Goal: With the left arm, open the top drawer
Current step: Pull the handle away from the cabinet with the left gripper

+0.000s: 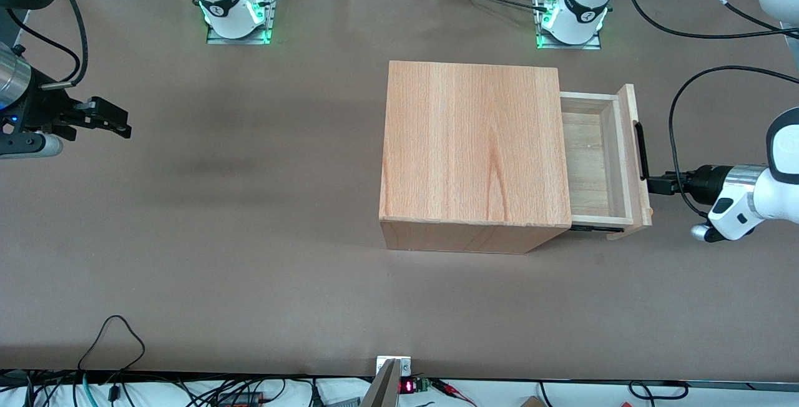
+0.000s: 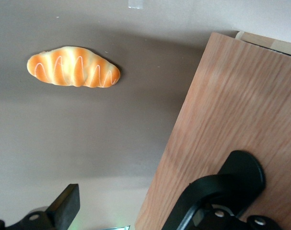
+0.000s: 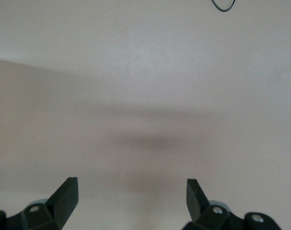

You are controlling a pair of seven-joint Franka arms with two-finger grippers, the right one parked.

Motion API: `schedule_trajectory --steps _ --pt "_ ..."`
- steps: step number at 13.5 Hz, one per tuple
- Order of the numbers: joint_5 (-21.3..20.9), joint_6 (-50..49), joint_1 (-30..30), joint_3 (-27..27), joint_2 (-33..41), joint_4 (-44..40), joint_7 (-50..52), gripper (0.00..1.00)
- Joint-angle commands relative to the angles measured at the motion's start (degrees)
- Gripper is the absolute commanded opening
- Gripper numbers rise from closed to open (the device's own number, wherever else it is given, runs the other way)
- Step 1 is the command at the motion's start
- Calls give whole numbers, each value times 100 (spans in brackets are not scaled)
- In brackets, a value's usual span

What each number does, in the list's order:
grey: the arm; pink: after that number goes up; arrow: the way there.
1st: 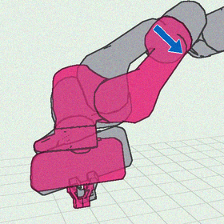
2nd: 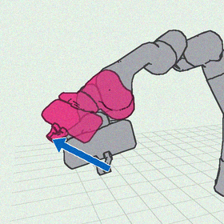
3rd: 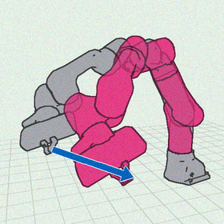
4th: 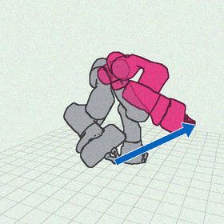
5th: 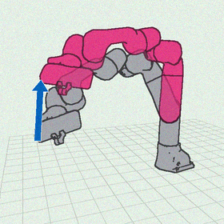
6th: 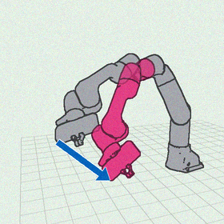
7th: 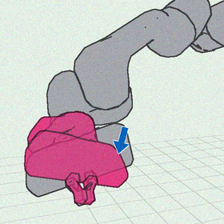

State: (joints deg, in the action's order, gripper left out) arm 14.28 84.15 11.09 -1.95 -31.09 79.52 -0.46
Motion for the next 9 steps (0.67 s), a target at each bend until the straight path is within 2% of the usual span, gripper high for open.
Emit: schedule_trajectory --steps 1,9 --pt "-171 313 7 -7 -284 -403 169 100" --pt "-171 471 165 37 -301 -411 63 100"
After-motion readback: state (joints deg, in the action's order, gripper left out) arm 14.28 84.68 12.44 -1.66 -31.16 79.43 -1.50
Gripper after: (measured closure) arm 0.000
